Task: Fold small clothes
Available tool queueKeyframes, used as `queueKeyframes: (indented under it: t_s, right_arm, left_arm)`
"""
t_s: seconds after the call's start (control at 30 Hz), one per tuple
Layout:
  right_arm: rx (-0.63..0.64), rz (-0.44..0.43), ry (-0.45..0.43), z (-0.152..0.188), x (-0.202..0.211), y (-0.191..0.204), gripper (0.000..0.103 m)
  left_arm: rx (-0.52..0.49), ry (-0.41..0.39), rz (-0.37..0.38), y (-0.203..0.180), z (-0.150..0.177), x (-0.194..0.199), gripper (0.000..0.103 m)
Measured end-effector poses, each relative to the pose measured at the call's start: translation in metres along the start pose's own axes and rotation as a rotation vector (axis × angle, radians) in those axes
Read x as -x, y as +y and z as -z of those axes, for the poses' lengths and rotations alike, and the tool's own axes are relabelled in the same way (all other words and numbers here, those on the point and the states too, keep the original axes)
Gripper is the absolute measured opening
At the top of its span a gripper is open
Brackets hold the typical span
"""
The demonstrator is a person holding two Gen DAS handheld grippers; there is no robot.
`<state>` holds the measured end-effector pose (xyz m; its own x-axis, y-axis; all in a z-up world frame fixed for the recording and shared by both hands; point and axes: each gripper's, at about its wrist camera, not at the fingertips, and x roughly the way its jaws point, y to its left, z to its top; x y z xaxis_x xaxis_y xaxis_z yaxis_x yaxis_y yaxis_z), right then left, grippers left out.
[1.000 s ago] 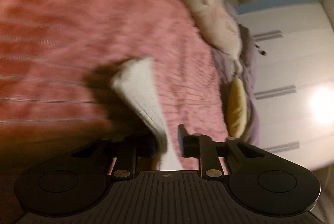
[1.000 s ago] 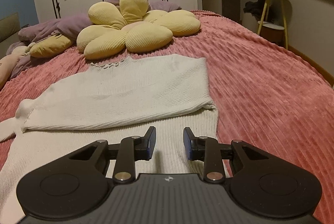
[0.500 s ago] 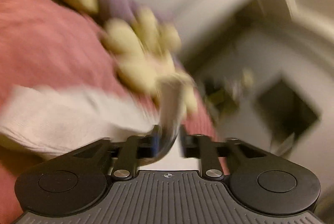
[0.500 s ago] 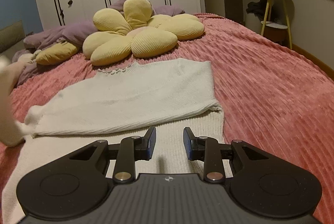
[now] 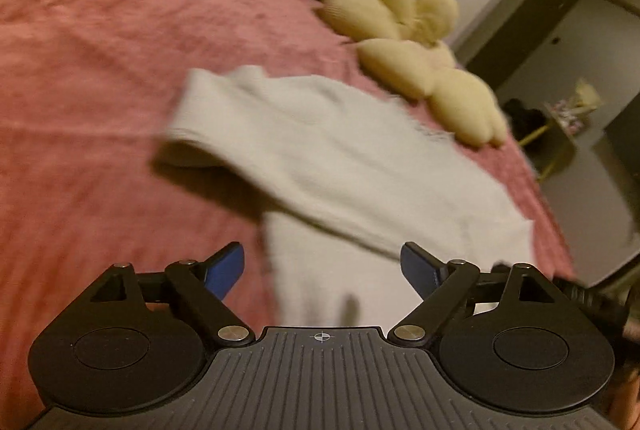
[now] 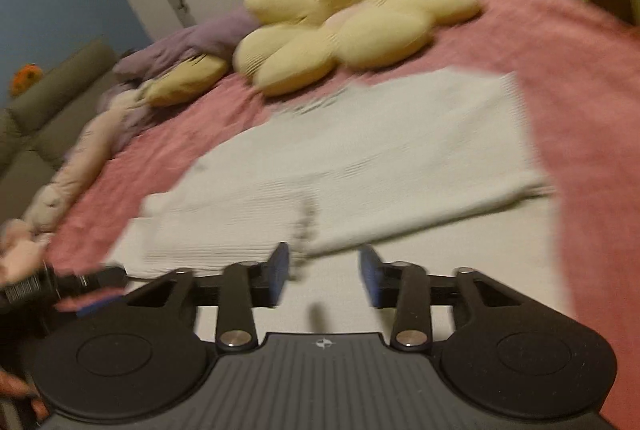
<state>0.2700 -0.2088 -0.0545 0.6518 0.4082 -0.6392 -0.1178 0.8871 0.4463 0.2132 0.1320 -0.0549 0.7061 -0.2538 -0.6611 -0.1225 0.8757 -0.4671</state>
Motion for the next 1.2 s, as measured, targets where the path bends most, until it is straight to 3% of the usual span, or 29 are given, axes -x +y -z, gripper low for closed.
queueKeyframes:
  t_s: [0.2,0.3,0.37,0.43,0.5,0.6,0.67,0.73,0.83,0.97,1.07,1.13,1.2]
  right_arm:
    - [0.065,0.043,-0.003,-0.015,-0.034,0.020,0.052]
    - [0.055,0.057,0.056,-0.019,-0.053,0.015,0.046]
    - [0.089,0.044,0.053,-0.017,-0.059,0.020,0.022]
    - [0.156,0.037,0.060,-0.016,-0.062,0.030,0.008]
    - [0.220,0.051,0.047,-0.018,-0.058,0.040,0.007]
    - [0.283,0.105,-0.099,-0.027,-0.029,0.042,0.007]
    - [0.322,0.223,-0.203,-0.031,-0.010,0.036,0.007]
    - [0.320,0.316,-0.236,-0.035,-0.002,0.020,0.007]
    - [0.222,0.328,-0.156,-0.041,-0.008,-0.015,0.007]
    - [0.068,0.217,-0.067,-0.043,-0.018,-0.048,0.014]
    - [0.051,0.181,-0.045,-0.041,-0.027,-0.052,0.015]
    - [0.047,0.161,-0.041,-0.041,-0.029,-0.052,0.009]
    - [0.108,0.213,-0.083,-0.044,-0.024,-0.046,0.008]
  left_arm:
    - [-0.093,-0.022,-0.042,0.002,-0.002,0.007,0.095]
    - [-0.080,-0.009,-0.037,0.003,0.000,0.000,0.095]
    - [-0.065,-0.004,-0.035,0.006,0.001,-0.003,0.095]
    - [-0.065,-0.006,-0.044,0.005,-0.001,-0.006,0.095]
    - [-0.075,-0.009,-0.052,0.003,-0.004,-0.007,0.095]
    - [-0.107,-0.019,-0.062,-0.004,-0.010,-0.010,0.095]
    - [-0.126,-0.018,-0.082,-0.010,-0.016,-0.017,0.095]
    - [-0.130,-0.015,-0.076,-0.017,-0.021,-0.026,0.094]
    - [-0.157,-0.012,-0.092,-0.027,-0.026,-0.040,0.094]
    - [-0.166,-0.004,-0.113,-0.032,-0.030,-0.049,0.094]
    - [-0.185,-0.004,-0.132,-0.034,-0.031,-0.051,0.094]
    - [-0.198,-0.004,-0.144,-0.035,-0.032,-0.051,0.094]
    - [-0.208,-0.008,-0.160,-0.035,-0.034,-0.051,0.094]
